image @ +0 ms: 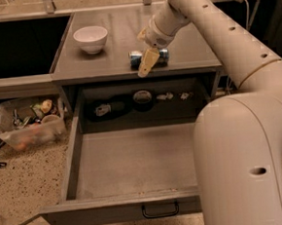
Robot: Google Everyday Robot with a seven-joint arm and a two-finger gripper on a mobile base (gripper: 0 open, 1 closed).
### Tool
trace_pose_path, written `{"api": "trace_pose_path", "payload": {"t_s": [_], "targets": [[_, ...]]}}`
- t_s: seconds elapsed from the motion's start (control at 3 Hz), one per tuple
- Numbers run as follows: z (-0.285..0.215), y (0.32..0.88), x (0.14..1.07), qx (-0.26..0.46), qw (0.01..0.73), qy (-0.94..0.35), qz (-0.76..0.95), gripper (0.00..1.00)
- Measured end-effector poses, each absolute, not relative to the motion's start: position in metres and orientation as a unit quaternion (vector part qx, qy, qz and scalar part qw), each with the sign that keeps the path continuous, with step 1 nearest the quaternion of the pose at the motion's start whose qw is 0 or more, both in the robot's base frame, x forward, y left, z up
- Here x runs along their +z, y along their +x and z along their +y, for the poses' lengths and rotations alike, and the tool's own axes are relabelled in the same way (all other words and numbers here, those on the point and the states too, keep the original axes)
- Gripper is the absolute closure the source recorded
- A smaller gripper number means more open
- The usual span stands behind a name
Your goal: Place redbull can into top drawer
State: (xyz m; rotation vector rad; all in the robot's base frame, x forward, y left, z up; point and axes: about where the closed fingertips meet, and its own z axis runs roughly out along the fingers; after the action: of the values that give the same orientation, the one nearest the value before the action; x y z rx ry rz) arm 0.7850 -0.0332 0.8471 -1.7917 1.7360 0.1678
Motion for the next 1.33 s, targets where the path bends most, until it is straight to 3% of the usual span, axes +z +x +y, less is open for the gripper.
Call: {"api": "trace_pose_path", "payload": {"t_s": [0.67,1.0,1.33], "targets": [[-0.033,0.786,0.847,0.066,0.316,-0.675,0.664,0.65],[-0.033,0.762,0.855,0.082,0.330,-0.683,0.647,0.89],[-0.041,0.708,0.901,0.095,0.392,-0.676,0.616,1.00]]}}
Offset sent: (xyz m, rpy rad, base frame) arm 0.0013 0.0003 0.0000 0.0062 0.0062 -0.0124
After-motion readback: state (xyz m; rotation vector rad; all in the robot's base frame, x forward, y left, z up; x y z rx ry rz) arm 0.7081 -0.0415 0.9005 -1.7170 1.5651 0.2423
